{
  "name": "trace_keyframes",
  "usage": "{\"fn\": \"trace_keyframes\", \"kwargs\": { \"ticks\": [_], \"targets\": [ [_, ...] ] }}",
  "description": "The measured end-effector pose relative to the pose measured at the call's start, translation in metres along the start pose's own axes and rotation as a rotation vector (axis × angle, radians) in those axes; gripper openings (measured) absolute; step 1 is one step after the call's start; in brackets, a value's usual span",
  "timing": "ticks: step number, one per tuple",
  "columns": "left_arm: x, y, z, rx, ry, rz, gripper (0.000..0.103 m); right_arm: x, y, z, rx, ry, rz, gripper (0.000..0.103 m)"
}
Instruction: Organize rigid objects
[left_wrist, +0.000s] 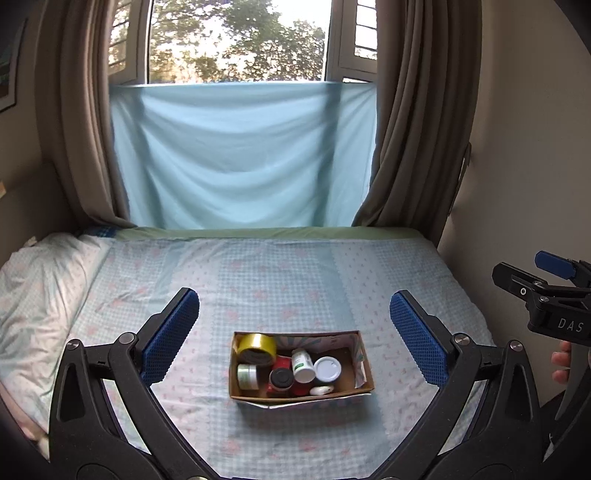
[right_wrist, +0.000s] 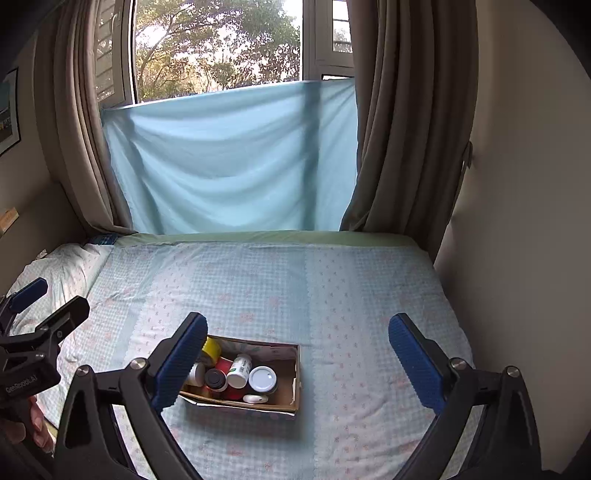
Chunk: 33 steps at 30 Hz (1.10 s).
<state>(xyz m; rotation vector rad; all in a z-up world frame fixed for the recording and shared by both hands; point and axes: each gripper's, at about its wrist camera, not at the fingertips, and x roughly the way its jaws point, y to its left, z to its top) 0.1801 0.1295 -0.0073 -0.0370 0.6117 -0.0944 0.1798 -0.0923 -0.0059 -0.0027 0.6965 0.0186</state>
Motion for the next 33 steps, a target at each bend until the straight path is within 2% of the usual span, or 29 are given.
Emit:
{"fn": "trace_keyframes", "kwargs": {
  "ticks": [7, 18, 33],
  "targets": [
    [-0.03, -0.03, -0.018, 0.004, -0.052, 0.04, 0.103, -0.023, -0.022, -0.024, 0.002, -0.045, -0.003, 0.098],
    [-0.052, -0.05, -0.031, 0.02, -0.071, 0.05, 0.103, -0.054, -0.038, -0.042, 0.006, -0.113, -0.023, 0.098],
    [-0.061, -0.056, -0.036, 0.024, -0.064, 0.055, 0.103, -0.066, -0.046, -0.048, 0.03, -0.109, -0.019, 0.098]
  ]
}}
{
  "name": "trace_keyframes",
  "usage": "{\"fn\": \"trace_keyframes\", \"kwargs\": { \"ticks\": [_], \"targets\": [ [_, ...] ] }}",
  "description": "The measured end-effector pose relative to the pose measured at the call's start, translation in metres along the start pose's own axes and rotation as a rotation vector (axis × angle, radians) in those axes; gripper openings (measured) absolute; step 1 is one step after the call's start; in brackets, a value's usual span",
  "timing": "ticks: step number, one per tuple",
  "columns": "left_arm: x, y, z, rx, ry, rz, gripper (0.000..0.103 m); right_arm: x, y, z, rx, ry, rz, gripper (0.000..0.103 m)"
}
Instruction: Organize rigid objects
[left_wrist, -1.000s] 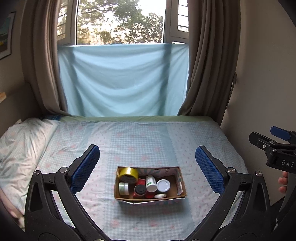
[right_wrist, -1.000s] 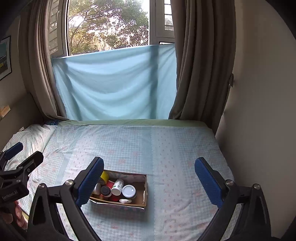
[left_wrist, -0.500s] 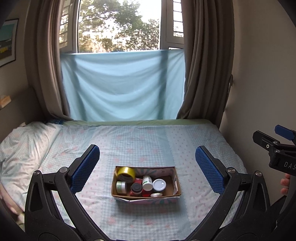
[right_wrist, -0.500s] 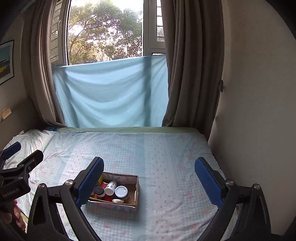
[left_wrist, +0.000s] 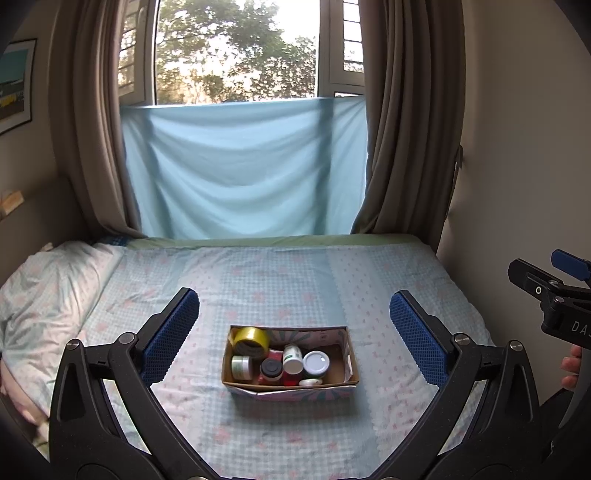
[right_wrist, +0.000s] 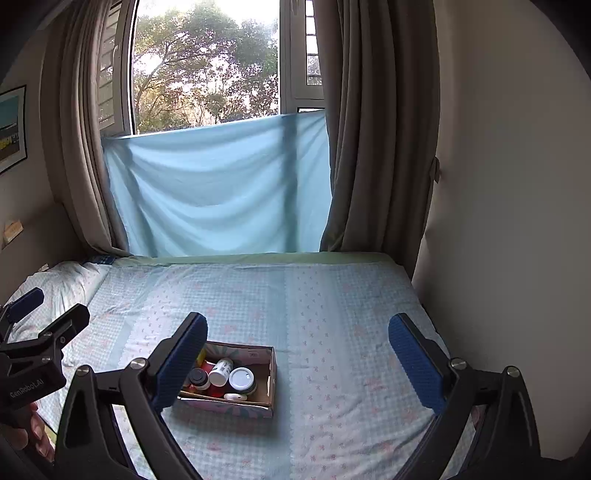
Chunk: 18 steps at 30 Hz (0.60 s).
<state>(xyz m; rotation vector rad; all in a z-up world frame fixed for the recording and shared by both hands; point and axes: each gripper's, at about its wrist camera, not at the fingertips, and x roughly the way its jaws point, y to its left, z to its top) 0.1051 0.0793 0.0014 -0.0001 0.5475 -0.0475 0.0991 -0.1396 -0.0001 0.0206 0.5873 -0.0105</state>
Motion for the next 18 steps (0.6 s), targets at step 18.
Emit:
{"fn": "trace_keyframes", "kwargs": {
  "ticks": [18],
  "targets": [
    [-0.0048, -0.0062, 0.0022, 0.002, -0.007, -0.006, 0.103, -0.0033, -0.0072, 0.0017, 0.007, -0.013, 0.009, 0.098]
  ]
}}
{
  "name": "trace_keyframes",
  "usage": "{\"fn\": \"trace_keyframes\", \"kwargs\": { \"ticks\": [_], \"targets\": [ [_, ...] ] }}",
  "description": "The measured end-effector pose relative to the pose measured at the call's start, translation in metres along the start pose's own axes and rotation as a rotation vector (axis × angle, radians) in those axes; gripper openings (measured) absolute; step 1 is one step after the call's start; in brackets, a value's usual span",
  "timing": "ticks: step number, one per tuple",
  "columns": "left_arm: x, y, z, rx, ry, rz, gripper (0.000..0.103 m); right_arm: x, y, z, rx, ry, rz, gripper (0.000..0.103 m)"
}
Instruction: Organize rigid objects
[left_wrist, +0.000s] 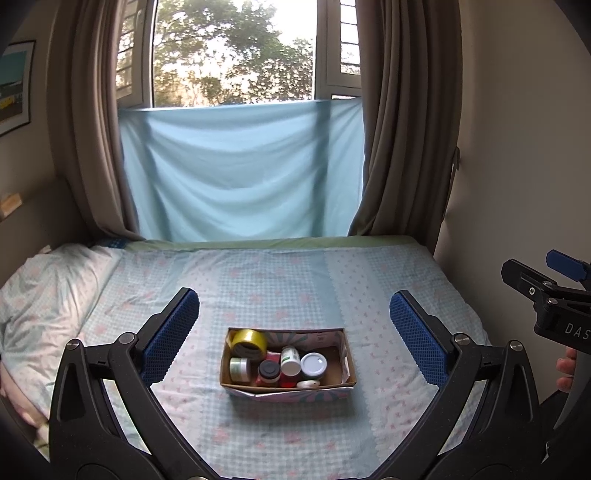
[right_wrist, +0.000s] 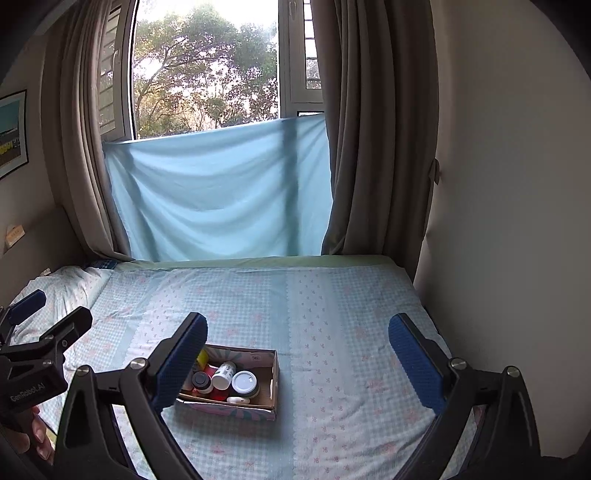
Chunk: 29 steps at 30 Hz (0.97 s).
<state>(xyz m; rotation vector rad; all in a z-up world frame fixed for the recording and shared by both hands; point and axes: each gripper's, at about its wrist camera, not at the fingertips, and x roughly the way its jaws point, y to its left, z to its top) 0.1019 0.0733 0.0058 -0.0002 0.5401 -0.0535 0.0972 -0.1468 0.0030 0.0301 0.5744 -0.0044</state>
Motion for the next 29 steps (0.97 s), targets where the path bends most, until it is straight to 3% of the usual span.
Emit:
{"fn": "trace_keyframes", "kwargs": {
  "ticks": [13, 29],
  "targets": [
    [0.005, -0.002, 0.001, 0.011, 0.0, 0.014, 0.103, 0.005, 0.0, 0.003, 0.0, 0.009, 0.001, 0.098],
    [0.01, -0.008, 0.004, 0.041, -0.069, 0.022, 0.103, 0.019, -0.001, 0.001, 0.025, 0.023, -0.006, 0.098]
  ]
}}
